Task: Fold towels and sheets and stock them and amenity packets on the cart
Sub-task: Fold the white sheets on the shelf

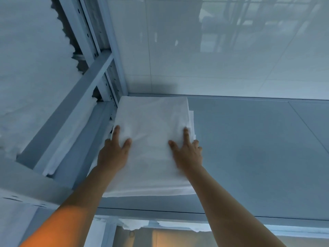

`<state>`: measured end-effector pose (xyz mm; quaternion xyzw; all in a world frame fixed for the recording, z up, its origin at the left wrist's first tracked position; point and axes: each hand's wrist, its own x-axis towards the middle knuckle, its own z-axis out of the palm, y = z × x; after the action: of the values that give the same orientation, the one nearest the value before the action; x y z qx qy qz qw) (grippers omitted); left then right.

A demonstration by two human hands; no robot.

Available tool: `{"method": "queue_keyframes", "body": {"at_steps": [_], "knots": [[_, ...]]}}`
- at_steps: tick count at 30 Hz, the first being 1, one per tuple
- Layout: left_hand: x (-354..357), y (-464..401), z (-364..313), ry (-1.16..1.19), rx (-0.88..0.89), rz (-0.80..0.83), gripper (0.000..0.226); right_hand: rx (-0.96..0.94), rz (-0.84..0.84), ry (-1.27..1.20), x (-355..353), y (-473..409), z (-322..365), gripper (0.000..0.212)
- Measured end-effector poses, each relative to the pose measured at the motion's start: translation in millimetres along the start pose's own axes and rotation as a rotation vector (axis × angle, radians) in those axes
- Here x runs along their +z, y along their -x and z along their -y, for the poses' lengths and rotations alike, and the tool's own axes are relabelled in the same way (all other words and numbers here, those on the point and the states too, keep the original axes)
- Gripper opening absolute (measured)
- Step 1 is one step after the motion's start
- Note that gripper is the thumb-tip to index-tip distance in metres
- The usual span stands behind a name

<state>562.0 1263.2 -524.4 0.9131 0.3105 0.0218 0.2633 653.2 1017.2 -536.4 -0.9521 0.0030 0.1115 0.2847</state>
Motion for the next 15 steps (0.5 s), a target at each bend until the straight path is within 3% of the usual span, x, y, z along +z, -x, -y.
{"method": "queue_keyframes", "body": {"at_steps": [15], "knots": [[44,112,-56,-0.066,0.088,0.009,0.073,0.059,-0.064,-0.02,-54,78,-107,0.086]]}}
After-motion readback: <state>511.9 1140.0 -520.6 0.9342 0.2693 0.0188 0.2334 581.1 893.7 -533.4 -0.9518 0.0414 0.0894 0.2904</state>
